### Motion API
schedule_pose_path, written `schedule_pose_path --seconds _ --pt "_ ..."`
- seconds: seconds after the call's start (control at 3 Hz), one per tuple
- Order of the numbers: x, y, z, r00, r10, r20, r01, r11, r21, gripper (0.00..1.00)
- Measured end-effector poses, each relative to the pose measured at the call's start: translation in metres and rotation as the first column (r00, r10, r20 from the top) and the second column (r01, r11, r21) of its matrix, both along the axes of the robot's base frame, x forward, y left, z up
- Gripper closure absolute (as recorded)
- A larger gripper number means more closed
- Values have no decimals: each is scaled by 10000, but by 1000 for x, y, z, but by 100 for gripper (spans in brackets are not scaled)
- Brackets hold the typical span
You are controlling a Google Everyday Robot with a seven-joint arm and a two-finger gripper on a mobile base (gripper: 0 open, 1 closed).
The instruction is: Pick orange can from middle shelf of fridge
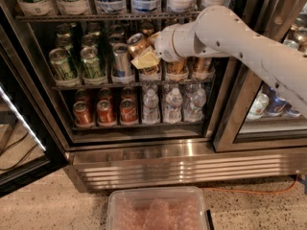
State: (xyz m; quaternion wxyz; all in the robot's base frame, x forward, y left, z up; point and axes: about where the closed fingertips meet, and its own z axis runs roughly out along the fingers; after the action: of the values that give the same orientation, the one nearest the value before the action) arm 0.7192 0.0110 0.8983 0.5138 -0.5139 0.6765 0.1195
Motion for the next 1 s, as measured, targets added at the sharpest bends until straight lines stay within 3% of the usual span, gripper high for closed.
schedule_pose_path --seconds 0.67,1.0 --pt "-22 -13 -4 9945 424 -960 -345 9960 829 100" --pt "-27 -19 -3 9927 433 -1128 -317 9942 1026 100"
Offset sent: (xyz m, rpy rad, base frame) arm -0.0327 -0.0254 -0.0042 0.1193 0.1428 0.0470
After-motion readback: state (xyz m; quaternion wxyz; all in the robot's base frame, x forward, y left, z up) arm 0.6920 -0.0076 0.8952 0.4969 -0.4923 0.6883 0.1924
